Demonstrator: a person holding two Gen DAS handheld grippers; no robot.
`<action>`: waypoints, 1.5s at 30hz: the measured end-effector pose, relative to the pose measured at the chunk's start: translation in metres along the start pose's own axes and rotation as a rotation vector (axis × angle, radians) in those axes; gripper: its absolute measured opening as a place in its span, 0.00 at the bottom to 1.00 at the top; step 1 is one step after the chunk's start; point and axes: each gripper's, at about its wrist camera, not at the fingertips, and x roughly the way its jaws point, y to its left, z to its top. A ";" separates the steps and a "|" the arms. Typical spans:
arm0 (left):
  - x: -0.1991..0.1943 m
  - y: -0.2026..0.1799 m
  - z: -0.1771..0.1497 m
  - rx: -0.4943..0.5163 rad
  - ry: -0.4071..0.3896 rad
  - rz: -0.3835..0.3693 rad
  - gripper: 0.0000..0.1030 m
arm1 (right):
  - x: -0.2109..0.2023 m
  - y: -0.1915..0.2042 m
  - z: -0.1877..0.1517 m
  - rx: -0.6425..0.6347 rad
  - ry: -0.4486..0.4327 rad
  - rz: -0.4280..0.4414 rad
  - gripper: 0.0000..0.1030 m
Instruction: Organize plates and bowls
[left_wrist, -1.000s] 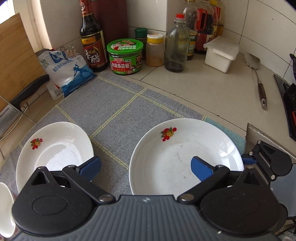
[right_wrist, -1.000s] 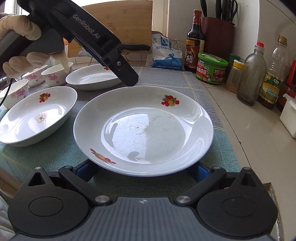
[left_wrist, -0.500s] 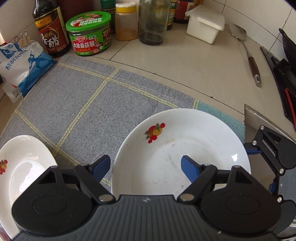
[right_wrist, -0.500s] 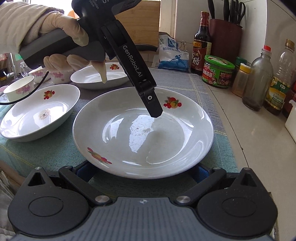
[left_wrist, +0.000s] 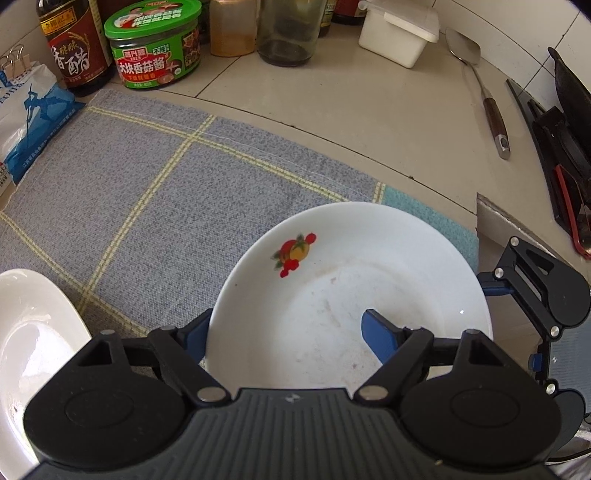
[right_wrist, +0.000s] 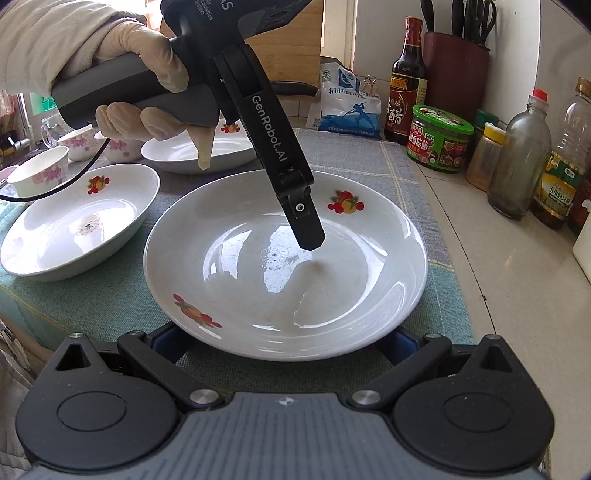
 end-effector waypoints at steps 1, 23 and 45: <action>0.000 0.000 0.000 0.000 -0.002 -0.003 0.80 | 0.000 0.000 0.001 0.001 0.004 -0.001 1.00; -0.005 0.035 0.045 -0.045 -0.089 0.014 0.80 | 0.029 -0.041 0.045 -0.047 0.021 0.001 1.00; 0.023 0.069 0.081 -0.074 -0.124 0.041 0.80 | 0.074 -0.081 0.065 -0.035 0.028 0.010 1.00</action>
